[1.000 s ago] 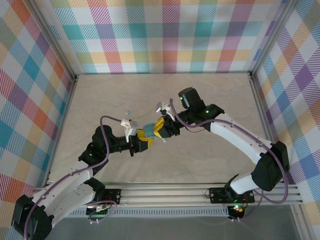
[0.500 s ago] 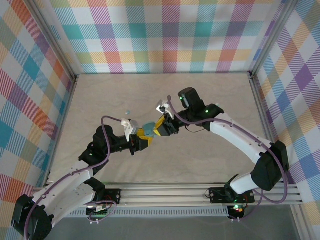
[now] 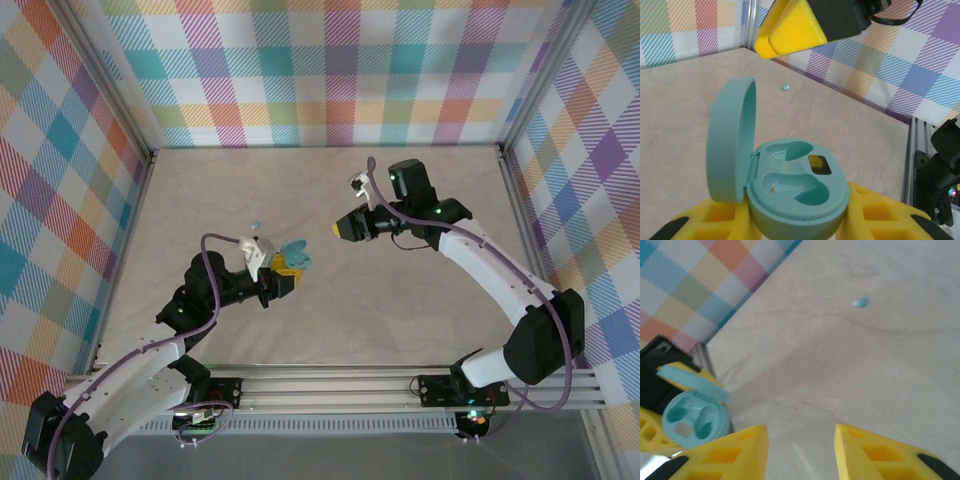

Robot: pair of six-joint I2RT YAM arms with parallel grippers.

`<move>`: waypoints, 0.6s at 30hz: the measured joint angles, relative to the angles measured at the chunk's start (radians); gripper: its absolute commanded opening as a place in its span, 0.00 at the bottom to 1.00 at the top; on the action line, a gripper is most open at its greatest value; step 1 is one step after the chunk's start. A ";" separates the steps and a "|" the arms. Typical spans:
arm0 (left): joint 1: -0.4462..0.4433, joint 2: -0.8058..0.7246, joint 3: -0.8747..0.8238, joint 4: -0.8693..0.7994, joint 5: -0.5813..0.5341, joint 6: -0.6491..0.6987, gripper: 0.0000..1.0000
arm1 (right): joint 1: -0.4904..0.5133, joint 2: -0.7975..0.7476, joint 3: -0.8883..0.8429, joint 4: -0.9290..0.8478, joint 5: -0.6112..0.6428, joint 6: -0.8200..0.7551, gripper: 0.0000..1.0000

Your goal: Insert the wireless bluetooth earbuds into the charging case

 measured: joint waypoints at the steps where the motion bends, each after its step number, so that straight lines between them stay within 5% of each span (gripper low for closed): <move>1: 0.000 0.000 0.000 -0.003 -0.004 0.003 0.15 | -0.013 0.000 0.008 -0.006 0.027 0.011 0.45; 11: 0.000 0.014 0.000 -0.022 -0.014 0.034 0.15 | -0.306 0.091 0.032 -0.087 0.424 0.273 0.43; 18: 0.000 0.070 0.002 -0.021 0.014 0.045 0.15 | -0.441 0.349 0.082 -0.158 0.610 0.297 0.37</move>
